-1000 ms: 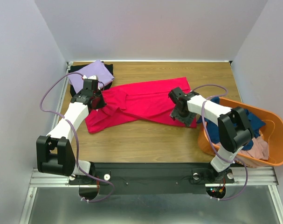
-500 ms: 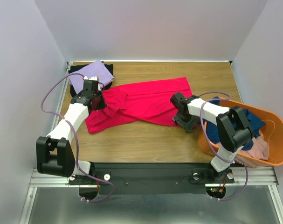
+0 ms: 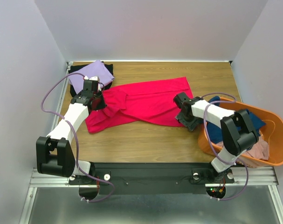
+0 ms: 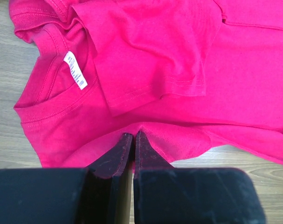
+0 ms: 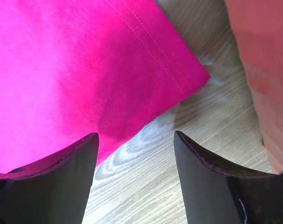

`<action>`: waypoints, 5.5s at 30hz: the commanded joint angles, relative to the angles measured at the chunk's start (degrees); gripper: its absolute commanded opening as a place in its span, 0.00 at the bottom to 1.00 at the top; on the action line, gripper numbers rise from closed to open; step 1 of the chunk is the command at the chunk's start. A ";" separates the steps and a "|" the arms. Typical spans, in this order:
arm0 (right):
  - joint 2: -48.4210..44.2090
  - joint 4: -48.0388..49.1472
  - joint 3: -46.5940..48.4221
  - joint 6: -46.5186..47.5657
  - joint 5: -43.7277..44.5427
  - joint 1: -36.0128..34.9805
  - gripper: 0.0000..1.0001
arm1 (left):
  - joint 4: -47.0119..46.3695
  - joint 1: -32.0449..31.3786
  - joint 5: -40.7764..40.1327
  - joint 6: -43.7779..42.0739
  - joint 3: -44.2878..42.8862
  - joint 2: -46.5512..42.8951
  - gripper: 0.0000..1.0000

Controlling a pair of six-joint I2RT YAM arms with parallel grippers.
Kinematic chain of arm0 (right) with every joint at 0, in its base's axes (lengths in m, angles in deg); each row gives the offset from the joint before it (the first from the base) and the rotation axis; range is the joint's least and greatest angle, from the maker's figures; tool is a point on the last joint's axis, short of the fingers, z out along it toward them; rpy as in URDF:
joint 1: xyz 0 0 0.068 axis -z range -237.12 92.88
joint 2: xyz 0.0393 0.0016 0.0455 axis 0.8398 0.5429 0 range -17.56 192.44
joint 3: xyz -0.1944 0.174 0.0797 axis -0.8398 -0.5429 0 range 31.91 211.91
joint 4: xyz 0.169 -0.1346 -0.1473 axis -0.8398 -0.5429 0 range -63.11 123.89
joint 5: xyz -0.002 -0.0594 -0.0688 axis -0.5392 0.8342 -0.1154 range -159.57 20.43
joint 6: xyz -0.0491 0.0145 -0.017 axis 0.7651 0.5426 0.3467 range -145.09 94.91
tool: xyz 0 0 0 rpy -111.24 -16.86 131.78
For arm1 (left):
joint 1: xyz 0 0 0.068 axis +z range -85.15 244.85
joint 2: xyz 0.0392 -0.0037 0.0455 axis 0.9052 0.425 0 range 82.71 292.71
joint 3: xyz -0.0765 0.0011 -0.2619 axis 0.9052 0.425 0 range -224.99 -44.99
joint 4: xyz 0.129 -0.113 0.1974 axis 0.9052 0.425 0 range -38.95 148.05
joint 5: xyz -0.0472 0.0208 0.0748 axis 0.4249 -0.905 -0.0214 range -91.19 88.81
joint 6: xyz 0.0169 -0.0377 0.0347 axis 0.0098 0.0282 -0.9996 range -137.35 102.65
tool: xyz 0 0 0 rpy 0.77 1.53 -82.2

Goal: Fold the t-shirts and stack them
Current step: Fold the tshirt

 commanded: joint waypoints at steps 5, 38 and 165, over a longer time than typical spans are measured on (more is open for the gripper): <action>-1.80 -2.63 0.03 -2.79 7.53 1.19 0.70 | 0.06 0.45 -0.39 -1.31 -0.65 -1.93 0.00; 9.28 -10.53 13.83 13.21 12.36 -2.50 0.01 | 3.40 0.53 4.97 -5.61 0.14 -5.62 0.00; 35.30 3.96 48.57 39.84 -12.16 -2.50 0.67 | -14.00 0.71 5.33 7.56 3.92 14.24 0.91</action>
